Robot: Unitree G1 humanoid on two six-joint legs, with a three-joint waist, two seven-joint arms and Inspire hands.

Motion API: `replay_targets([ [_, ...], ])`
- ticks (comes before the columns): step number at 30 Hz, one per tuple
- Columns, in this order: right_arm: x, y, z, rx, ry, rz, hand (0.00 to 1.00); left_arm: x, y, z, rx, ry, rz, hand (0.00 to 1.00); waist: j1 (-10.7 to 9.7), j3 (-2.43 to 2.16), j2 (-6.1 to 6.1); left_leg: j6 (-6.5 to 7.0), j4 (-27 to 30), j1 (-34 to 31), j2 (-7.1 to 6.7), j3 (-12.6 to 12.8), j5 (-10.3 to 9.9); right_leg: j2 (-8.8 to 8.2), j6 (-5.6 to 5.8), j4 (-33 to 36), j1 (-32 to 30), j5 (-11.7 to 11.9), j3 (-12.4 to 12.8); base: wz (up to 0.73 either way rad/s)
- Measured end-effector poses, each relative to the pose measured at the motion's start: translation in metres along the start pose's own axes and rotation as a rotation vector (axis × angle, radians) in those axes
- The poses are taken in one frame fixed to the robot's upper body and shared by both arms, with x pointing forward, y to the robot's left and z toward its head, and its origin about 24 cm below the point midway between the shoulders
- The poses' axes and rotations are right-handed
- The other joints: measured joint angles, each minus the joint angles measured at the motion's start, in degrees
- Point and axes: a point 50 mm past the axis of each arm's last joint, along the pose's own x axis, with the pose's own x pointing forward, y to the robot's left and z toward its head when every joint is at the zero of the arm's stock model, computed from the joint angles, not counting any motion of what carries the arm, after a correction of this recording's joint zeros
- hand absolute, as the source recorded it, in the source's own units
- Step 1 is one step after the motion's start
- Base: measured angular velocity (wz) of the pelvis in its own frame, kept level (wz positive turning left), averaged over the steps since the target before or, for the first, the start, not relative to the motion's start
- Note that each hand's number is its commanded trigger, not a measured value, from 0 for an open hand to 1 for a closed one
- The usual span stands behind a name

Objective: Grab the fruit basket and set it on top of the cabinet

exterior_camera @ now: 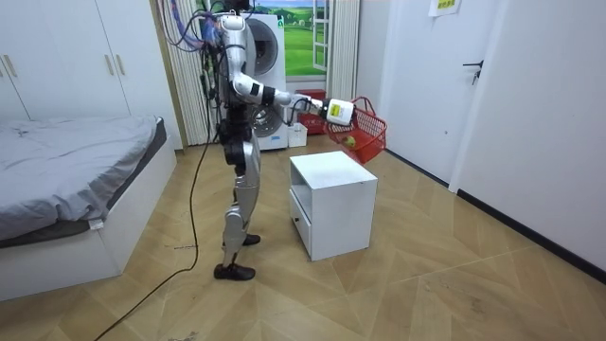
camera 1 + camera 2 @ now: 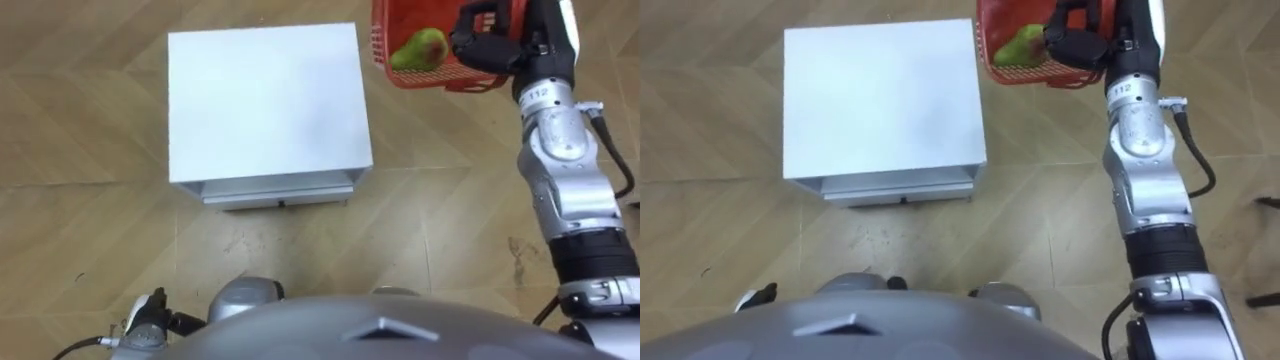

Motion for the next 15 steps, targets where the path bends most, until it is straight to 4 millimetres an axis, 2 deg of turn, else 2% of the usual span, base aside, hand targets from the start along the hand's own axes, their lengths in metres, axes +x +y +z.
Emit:
replay_targets([
  [3, 0.000, 0.002, 0.000, -0.006, -0.002, 0.026, 1.00, 0.000, 0.000, 0.000, -0.006, -0.001, 0.002, 0.00, 1.4, -0.07, -0.11, 0.00, -0.1, 0.7, -0.01, -1.0, 0.0, -0.02, 0.00, 0.2, 0.9, 0.0, -1.3, -0.01],
  [5, 0.000, 0.002, 0.000, -0.011, -0.001, 0.035, 1.00, 0.000, 0.000, -0.001, -0.006, 0.001, 0.002, 0.00, 1.7, -0.13, 0.06, 0.01, -0.3, 1.1, 0.10, -3.1, 0.0, 0.05, 0.03, 1.5, 0.5, 0.0, -2.3, 0.17],
  [7, 0.000, 0.005, 0.001, -0.033, -0.002, 0.049, 1.00, 0.000, 0.001, -0.003, -0.004, 0.008, 0.001, 0.00, 2.5, 0.12, 0.75, -0.01, -0.5, 2.5, 1.46, -8.1, 0.0, 0.54, 0.12, 5.7, -1.0, -0.3, -3.8, -0.02],
  [8, 0.000, 0.006, 0.001, -0.037, -0.003, 0.057, 1.00, 0.000, 0.002, -0.002, -0.005, 0.006, 0.002, 0.00, 2.9, 0.22, 1.01, -0.05, -0.4, 2.5, 1.88, -10.0, 0.0, 1.16, 0.17, 4.9, -1.4, -1.3, -3.4, -0.41],
  [9, 0.004, 0.013, 0.007, -0.048, -0.025, 0.088, 1.00, 0.000, 0.006, -0.003, -0.007, 0.007, 0.013, 0.00, 3.9, 0.11, 0.27, -0.35, -0.1, 2.0, 2.17, -11.6, -0.2, 2.22, -1.17, -3.1, -2.4, 0.7, -1.3, -0.39],
  [10, 0.006, 0.016, 0.013, -0.064, -0.046, 0.109, 1.00, 0.000, 0.003, -0.007, -0.011, 0.025, 0.005, 0.00, 3.8, 0.09, 0.62, -2.33, 1.4, 0.6, 3.15, -11.0, -1.0, 3.00, -2.74, -3.4, -2.1, 5.1, -2.2, -0.19],
  [11, 0.006, 0.017, 0.013, -0.067, -0.047, 0.112, 1.00, 0.000, 0.003, -0.008, 0.005, 0.026, 0.001, 0.00, 2.9, 0.28, 0.43, -2.86, 2.4, -0.4, 3.03, -9.4, -1.7, 2.79, -2.94, -3.3, -1.8, 5.3, -1.9, 0.40],
  [12, 0.006, 0.018, 0.012, -0.071, -0.043, 0.115, 1.00, 0.000, 0.001, -0.007, 0.021, 0.025, -0.010, 0.00, 2.1, 0.40, 0.15, -2.76, 1.4, -1.7, 2.90, -5.7, -1.6, 2.47, -2.92, -3.4, -0.9, 5.3, -0.3, 0.66],
  [13, 0.006, 0.017, 0.013, -0.069, -0.045, 0.117, 1.00, 0.000, 0.000, -0.001, 0.032, 0.007, -0.016, 0.00, 2.1, 0.45, 0.06, -1.90, -0.9, -4.2, 2.50, -3.0, 0.5, 2.25, -2.41, -3.4, -0.4, 5.0, 0.5, 0.50],
  [14, 0.006, 0.019, 0.013, -0.064, -0.044, 0.122, 1.00, 0.000, 0.001, 0.000, 0.042, 0.000, -0.015, 0.00, 2.7, 0.54, -0.50, -1.22, -0.4, -4.9, 2.18, -2.0, 3.0, 1.92, -1.56, -2.9, -0.4, 4.4, 0.8, 0.10],
  [15, 0.006, 0.023, 0.011, -0.065, -0.037, 0.157, 1.00, -0.001, 0.000, -0.002, 0.042, 0.013, -0.018, 0.00, 4.3, 0.03, -1.06, -1.11, -0.1, -4.1, 1.91, -1.4, 3.4, 1.56, -0.95, -2.8, -0.3, 4.0, -0.2, 0.00],
])
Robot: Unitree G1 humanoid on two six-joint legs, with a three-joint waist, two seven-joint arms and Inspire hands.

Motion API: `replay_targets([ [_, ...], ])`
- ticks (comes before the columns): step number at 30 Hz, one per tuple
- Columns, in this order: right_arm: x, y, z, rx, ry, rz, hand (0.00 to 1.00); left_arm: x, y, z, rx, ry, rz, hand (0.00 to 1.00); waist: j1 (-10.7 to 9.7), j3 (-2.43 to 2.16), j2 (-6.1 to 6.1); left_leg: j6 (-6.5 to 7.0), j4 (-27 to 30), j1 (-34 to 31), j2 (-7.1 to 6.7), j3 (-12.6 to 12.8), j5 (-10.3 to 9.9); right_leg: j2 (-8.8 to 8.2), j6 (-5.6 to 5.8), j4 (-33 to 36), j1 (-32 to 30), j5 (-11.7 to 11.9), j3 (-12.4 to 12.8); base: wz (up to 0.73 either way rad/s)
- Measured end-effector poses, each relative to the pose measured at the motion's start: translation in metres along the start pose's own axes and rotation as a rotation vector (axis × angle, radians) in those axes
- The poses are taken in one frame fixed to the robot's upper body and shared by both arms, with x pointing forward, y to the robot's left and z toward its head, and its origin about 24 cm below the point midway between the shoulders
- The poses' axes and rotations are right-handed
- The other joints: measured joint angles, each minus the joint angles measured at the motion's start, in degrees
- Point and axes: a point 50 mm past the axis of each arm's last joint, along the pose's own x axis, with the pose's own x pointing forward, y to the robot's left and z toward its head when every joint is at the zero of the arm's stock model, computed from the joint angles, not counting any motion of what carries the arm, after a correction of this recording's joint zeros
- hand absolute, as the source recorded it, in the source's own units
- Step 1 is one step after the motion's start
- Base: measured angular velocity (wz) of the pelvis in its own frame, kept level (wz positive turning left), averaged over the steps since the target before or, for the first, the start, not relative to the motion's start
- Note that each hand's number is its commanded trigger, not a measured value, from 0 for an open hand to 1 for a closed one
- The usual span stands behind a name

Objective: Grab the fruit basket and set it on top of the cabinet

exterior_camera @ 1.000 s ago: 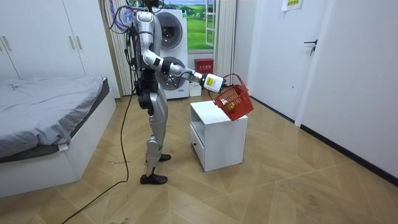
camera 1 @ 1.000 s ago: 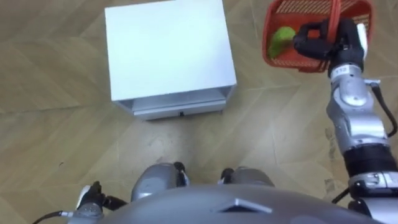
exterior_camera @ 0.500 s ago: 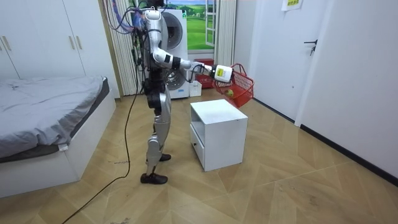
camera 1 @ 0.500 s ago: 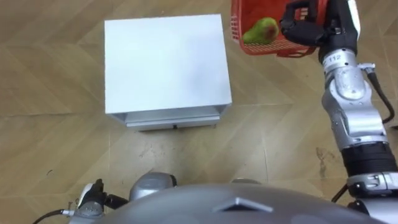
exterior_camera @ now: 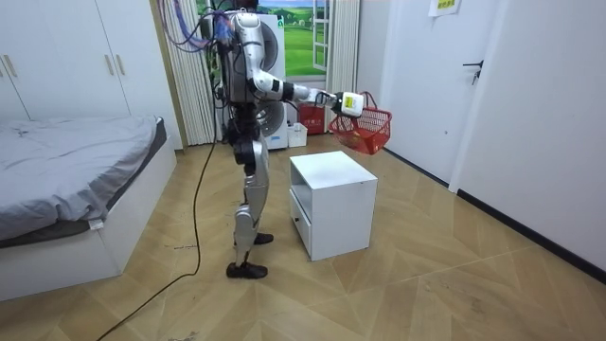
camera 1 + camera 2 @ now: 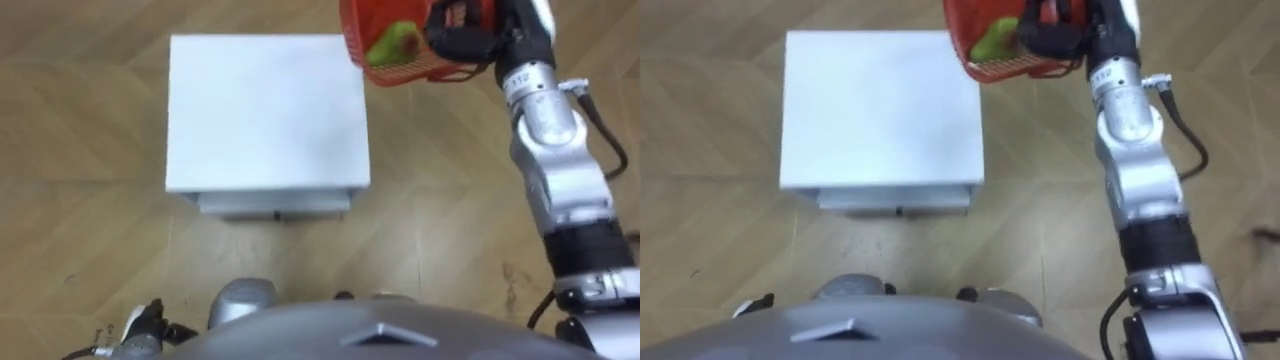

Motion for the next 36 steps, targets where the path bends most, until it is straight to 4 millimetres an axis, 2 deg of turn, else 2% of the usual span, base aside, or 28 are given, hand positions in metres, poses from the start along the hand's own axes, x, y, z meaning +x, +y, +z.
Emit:
replay_targets([
  [1, 0.000, 0.003, 0.000, 0.002, 0.000, 0.023, 1.00, 0.000, -0.004, 0.000, -0.002, 0.012, -0.010, 0.00, 0.4, 0.06, -0.04, 0.04, 0.0, 0.6, -0.42, -0.6, 0.0, -0.32, 0.09, 0.1, 0.6, -0.1, -1.7, 0.08],
  [2, 0.000, 0.003, 0.000, 0.003, 0.003, 0.031, 1.00, 0.000, -0.006, -0.001, -0.003, 0.017, -0.016, 0.00, 0.5, 0.19, 0.02, 0.07, -0.1, 1.0, -0.66, -0.8, 0.0, -0.51, 0.13, 0.1, 0.7, -0.1, -2.2, 0.25],
  [5, 0.003, 0.008, 0.002, 0.006, -0.002, 0.060, 1.00, -0.001, -0.013, -0.004, -0.010, 0.031, -0.041, 0.00, 1.0, 0.46, 0.38, 0.44, 0.0, 1.9, -1.95, -0.8, -0.3, -1.82, 1.34, 0.5, 1.9, -0.9, -3.8, 0.13],
  [6, 0.006, 0.009, 0.002, 0.004, 0.004, 0.067, 1.00, -0.001, -0.014, -0.003, -0.011, 0.030, -0.049, 0.00, 1.1, 0.72, 0.90, 1.28, 0.5, 1.7, -2.09, -0.6, -0.8, -2.10, 1.83, 1.8, 1.7, -1.3, -3.9, 0.11],
  [7, 0.008, 0.010, -0.002, 0.001, 0.028, 0.072, 1.00, -0.001, -0.013, 0.000, -0.011, 0.026, -0.052, 0.00, 1.2, 0.84, 1.16, 1.52, 1.0, 1.3, -2.42, -0.5, -1.0, -2.69, 2.21, 3.8, 0.8, -1.9, -4.4, 0.12],
  [9, 0.008, 0.012, -0.011, -0.001, 0.081, 0.081, 1.00, 0.000, -0.012, 0.003, -0.010, 0.019, -0.055, 0.00, 1.7, 0.91, 1.28, 2.15, 1.8, 0.8, -3.08, 0.4, -1.3, -3.89, 2.87, 8.1, -1.0, -3.0, -4.6, 0.15],
  [10, 0.007, 0.013, -0.016, 0.003, 0.112, 0.089, 1.00, 0.000, -0.012, 0.004, -0.009, 0.020, -0.057, 0.00, 1.8, 0.92, 1.28, 3.03, 2.3, 0.6, -3.23, 1.1, -1.9, -4.87, 2.94, 11.1, -2.3, -4.0, -4.9, 0.12],
  [13, 0.007, 0.015, -0.023, -0.022, 0.152, 0.103, 1.00, 0.001, -0.012, 0.007, -0.008, 0.018, -0.075, 0.00, 1.9, 1.14, 1.72, 4.72, 4.6, -0.5, -4.37, 0.9, -3.0, -6.53, 3.43, 17.0, -4.5, -4.4, -5.3, 0.14],
  [16, 0.006, 0.015, -0.031, -0.019, 0.186, 0.106, 1.00, 0.002, -0.006, 0.007, 0.019, 0.021, -0.067, 0.00, 2.0, 1.17, 1.89, 6.18, 7.1, -1.5, -5.52, -0.3, -4.0, -7.33, 3.47, 17.9, -4.7, -4.3, -5.0, 0.16],
  [18, 0.007, 0.014, -0.033, -0.019, 0.199, 0.103, 1.00, 0.003, -0.002, 0.009, 0.023, 0.016, -0.053, 0.00, 2.0, 1.26, 2.05, 6.95, 8.7, -2.5, -6.07, -0.7, -4.5, -7.55, 3.54, 16.8, -4.7, -4.3, -4.9, 0.12],
  [22, 0.011, 0.020, -0.032, -0.017, 0.205, 0.140, 1.00, 0.004, 0.003, 0.012, 0.032, 0.008, -0.032, 0.00, 3.3, 1.13, 1.87, 7.84, 9.1, -3.7, -7.10, -0.6, -4.4, -7.42, 4.17, 11.2, -3.2, -3.9, -3.6, 0.00],
  [25, 0.014, 0.033, -0.034, -0.012, 0.226, 0.196, 1.00, 0.004, 0.005, 0.012, 0.057, 0.008, -0.022, 0.00, 3.8, 0.74, 1.18, 7.95, 9.2, -4.4, -7.15, -0.9, -4.3, -7.03, 4.97, 8.7, -2.4, -3.2, -3.7, 0.05],
  [29, 0.014, 0.043, -0.034, -0.001, 0.228, 0.232, 1.00, 0.003, 0.002, 0.007, 0.069, 0.018, -0.035, 0.00, 4.0, 0.65, 0.87, 7.87, 9.6, -4.7, -7.14, -1.5, -4.4, -6.56, 5.01, 7.1, -1.1, -3.1, -3.9, 0.15],
  [36, 0.014, 0.042, -0.048, -0.020, 0.294, 0.227, 1.00, 0.002, -0.005, 0.005, 0.100, 0.015, -0.068, 0.00, 5.0, 1.22, 1.84, 7.60, 11.0, -7.3, -7.05, -2.7, -4.5, -6.09, 5.00, 6.9, -2.2, -3.1, -4.4, 0.09],
])
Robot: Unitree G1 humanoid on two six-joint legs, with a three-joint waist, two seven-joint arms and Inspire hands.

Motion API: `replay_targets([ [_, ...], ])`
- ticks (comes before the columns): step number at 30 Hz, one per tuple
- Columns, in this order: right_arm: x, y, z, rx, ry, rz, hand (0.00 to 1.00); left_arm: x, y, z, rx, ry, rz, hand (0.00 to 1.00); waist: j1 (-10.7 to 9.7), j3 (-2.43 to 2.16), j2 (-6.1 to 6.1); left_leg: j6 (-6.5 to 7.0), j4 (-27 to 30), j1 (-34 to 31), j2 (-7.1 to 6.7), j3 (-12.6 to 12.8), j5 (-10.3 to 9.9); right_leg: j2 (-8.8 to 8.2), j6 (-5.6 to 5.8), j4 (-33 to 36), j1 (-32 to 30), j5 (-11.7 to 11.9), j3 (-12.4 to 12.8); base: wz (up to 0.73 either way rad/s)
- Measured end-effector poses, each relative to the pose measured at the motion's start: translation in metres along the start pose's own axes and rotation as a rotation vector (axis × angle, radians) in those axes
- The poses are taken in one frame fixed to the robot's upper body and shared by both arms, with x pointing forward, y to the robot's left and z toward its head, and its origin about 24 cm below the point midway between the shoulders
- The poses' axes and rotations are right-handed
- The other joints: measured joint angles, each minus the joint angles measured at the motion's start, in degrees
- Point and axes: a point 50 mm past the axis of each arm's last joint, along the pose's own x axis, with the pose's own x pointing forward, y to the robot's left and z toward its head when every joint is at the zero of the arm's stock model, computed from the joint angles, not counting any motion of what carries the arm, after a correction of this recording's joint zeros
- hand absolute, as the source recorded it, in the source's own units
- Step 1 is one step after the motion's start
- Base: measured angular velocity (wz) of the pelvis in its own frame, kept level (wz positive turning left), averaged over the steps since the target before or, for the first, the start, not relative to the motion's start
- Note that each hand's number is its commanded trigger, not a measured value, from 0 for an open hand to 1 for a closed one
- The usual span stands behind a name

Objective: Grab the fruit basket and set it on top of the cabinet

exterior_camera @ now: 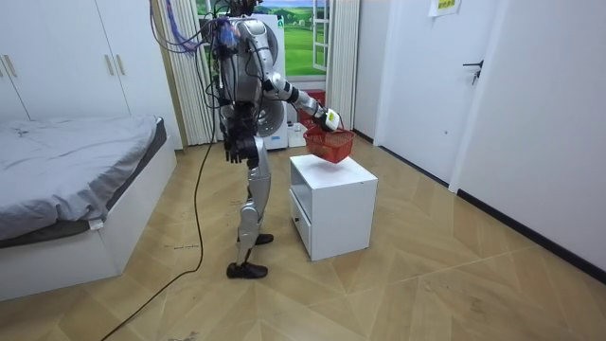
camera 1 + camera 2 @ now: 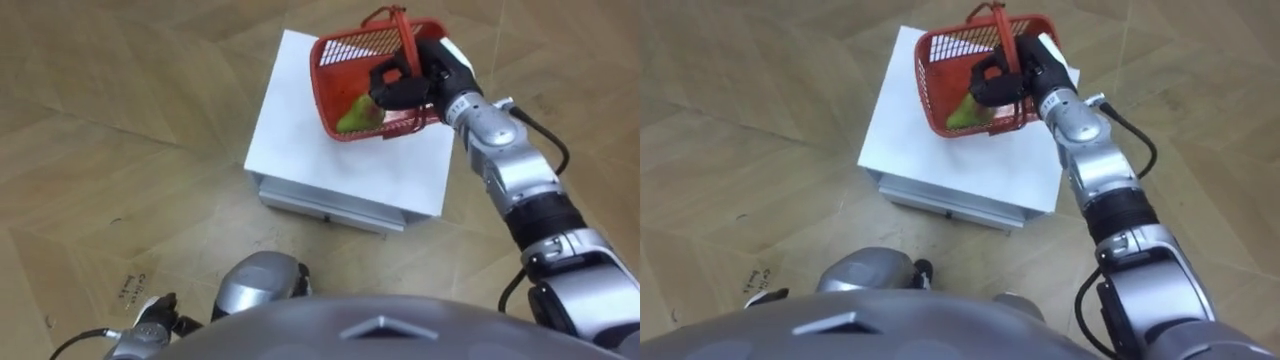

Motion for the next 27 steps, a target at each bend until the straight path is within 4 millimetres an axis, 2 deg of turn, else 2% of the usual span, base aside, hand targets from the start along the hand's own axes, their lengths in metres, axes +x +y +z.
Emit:
replay_targets([
  [1, 0.000, 0.000, -0.001, 0.001, 0.006, 0.000, 1.00, 0.000, -0.001, 0.000, 0.002, 0.001, -0.003, 0.00, 0.0, 0.16, 0.29, 0.00, 0.3, -0.3, 0.02, -0.1, 0.0, 0.05, 0.00, 0.0, -0.2, 0.0, 0.0, 0.00],
  [5, 0.000, 0.001, -0.006, -0.001, 0.028, 0.006, 1.00, 0.000, -0.001, 0.000, 0.004, 0.001, -0.005, 0.00, 0.2, 0.19, 0.70, -0.01, 0.6, -1.0, 0.08, 0.0, 0.0, 0.08, 0.00, 0.0, -1.2, 0.0, 0.0, -0.01],
  [11, 0.001, 0.006, -0.015, 0.013, 0.064, 0.012, 1.00, 0.000, -0.004, 0.000, 0.036, 0.000, -0.012, 0.00, 0.3, -0.02, 0.96, -0.13, 0.6, -2.1, 0.12, -0.2, 0.1, 0.08, 0.00, 0.1, -2.1, 0.0, -0.9, 0.00],
  [12, 0.001, 0.007, -0.015, 0.010, 0.067, 0.015, 0.74, 0.000, -0.005, 0.000, 0.046, 0.000, -0.015, 0.00, 0.3, -0.08, 1.06, -0.15, 0.7, -2.4, 0.14, -0.2, 0.1, 0.07, 0.00, 0.1, -2.4, 0.0, -1.1, 0.00],
  [13, 0.001, 0.009, -0.017, 0.007, 0.074, 0.020, 0.35, 0.000, -0.007, 0.000, 0.054, 0.000, -0.018, 0.00, 0.3, -0.12, 1.14, -0.17, 0.9, -2.6, 0.16, -0.3, 0.1, 0.04, 0.00, 0.1, -2.6, 0.0, -1.8, 0.04],
  [14, 0.001, 0.010, -0.019, 0.004, 0.084, 0.023, 0.02, 0.000, -0.007, 0.000, 0.060, -0.001, -0.019, 0.00, 0.3, -0.16, 1.21, -0.17, 1.1, -2.7, 0.17, -0.3, 0.1, 0.00, 0.00, 0.1, -2.6, 0.0, -2.3, 0.06],
  [16, 0.000, 0.013, -0.030, -0.002, 0.128, 0.033, 0.00, -0.001, -0.010, 0.001, 0.078, -0.006, -0.025, 0.00, 0.4, -0.27, 1.56, -0.17, 1.0, -2.8, 0.14, -0.5, 0.1, -0.04, 0.00, 0.1, -2.6, 0.0, -2.5, 0.06],
  [27, 0.000, 0.017, -0.038, 0.012, 0.156, 0.039, 0.00, -0.001, -0.014, -0.004, 0.099, 0.018, -0.038, 0.00, 0.3, -0.32, 1.78, -0.24, 0.4, -2.8, 0.12, -0.7, 0.2, -0.19, 0.00, 0.0, -2.8, 0.0, -3.9, 0.00],
])
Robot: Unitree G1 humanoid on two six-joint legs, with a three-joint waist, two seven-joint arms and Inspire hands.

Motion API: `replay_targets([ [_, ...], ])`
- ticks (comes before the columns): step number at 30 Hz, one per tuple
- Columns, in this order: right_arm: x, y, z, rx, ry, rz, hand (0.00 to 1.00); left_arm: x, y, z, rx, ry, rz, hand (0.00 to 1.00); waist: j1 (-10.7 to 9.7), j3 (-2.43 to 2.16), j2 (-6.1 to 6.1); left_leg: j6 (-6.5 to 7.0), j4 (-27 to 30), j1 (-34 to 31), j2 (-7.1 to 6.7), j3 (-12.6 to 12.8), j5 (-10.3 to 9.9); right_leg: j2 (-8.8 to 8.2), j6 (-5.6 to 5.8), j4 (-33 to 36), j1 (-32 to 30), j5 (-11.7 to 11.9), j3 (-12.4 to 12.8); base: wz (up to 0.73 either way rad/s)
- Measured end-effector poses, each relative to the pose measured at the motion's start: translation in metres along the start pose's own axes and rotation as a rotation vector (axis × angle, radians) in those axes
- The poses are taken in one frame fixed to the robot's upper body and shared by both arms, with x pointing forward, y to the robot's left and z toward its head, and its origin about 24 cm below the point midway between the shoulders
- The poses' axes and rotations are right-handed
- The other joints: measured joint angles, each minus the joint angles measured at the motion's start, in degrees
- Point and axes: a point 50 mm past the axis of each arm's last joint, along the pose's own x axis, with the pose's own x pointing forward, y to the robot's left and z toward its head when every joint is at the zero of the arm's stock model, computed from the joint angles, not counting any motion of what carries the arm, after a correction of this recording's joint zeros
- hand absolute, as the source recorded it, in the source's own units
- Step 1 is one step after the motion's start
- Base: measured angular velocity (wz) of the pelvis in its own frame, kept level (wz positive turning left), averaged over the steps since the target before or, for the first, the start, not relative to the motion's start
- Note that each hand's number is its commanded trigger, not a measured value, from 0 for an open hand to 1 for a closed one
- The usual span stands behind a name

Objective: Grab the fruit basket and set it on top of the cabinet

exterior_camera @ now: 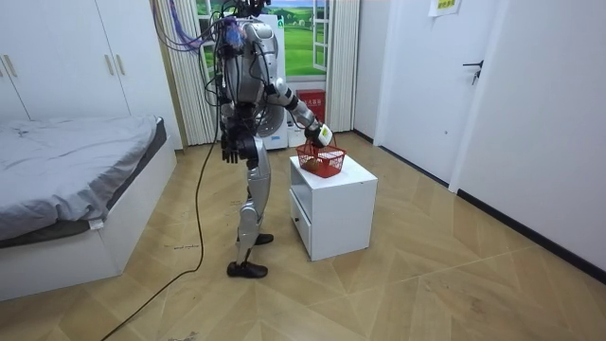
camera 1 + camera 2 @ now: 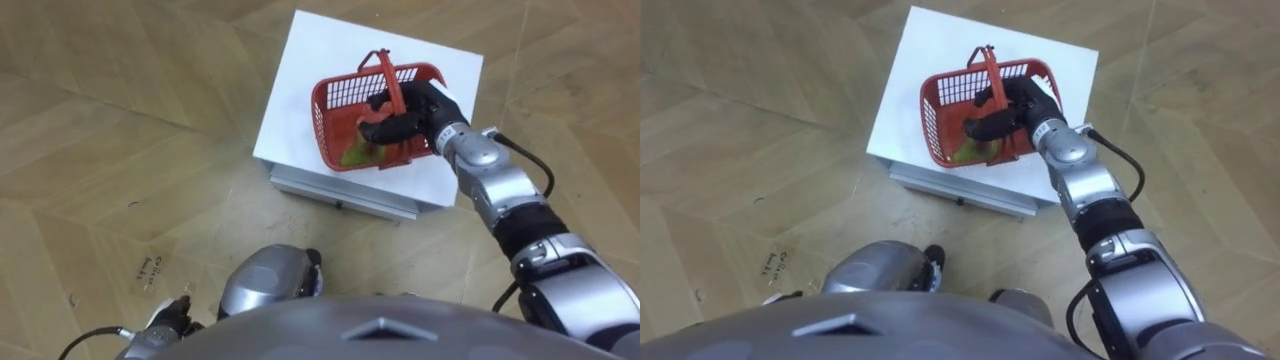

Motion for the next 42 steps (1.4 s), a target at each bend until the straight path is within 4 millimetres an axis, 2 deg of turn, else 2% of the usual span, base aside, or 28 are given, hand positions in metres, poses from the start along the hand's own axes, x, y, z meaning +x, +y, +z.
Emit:
replay_targets([
  [3, 0.000, 0.001, -0.005, 0.004, 0.020, 0.000, 0.00, 0.000, 0.000, 0.000, 0.000, 0.002, -0.001, 0.00, 0.0, 0.03, 0.05, 0.00, -0.1, 0.0, -0.01, -0.2, 0.0, 0.01, 0.00, 0.0, 0.0, 0.0, 0.0, 0.00],
  [18, 0.000, 0.000, -0.004, 0.017, 0.009, -0.005, 0.00, 0.000, -0.004, 0.003, -0.006, -0.008, -0.006, 0.00, -0.5, -0.02, 0.09, -0.39, -0.9, 0.1, -0.06, -0.3, 0.2, 0.35, -0.01, -1.9, 1.0, 0.0, 0.1, 0.00],
  [24, -0.001, -0.003, -0.002, 0.019, -0.004, -0.031, 0.00, 0.000, -0.007, 0.002, -0.026, -0.005, -0.015, 0.00, -2.0, -0.04, -0.05, -0.76, -1.5, 0.9, -0.02, -0.2, 0.5, 0.54, -0.01, -3.1, 2.1, 0.0, 0.1, -0.01],
  [30, -0.006, -0.001, -0.005, 0.030, -0.024, -0.030, 0.00, 0.000, -0.007, 0.002, -0.026, -0.006, -0.015, 0.00, -3.4, -0.32, -0.49, -1.02, -2.0, 1.5, 0.20, 0.1, 0.6, 0.61, -0.01, -3.0, 2.0, 0.0, 0.1, -0.02],
  [33, -0.008, 0.000, -0.006, 0.025, -0.029, -0.027, 0.00, 0.000, -0.007, 0.002, -0.028, -0.004, -0.013, 0.00, -3.5, -0.68, -1.00, -1.08, -2.8, 2.2, 0.50, 1.3, 0.7, 0.57, -0.01, -3.1, 2.1, 0.0, 0.6, -0.18],
  [36, -0.011, 0.000, 0.001, 0.033, -0.075, -0.028, 0.00, 0.000, -0.007, 0.002, -0.028, -0.005, -0.012, 0.00, -4.9, -0.87, -1.44, -1.10, -2.8, 2.4, 0.59, 1.5, 0.7, 0.60, -0.01, -3.1, 2.3, 0.0, 0.9, -0.04],
  [42, -0.017, -0.004, 0.012, 0.060, -0.140, -0.044, 0.00, -0.001, -0.002, 0.006, -0.048, -0.018, 0.005, 0.00, -6.5, -0.56, -2.19, -1.19, -3.3, 4.1, 0.89, 2.4, 0.6, 0.79, -0.03, -3.2, 3.6, 0.0, 1.8, -0.08],
])
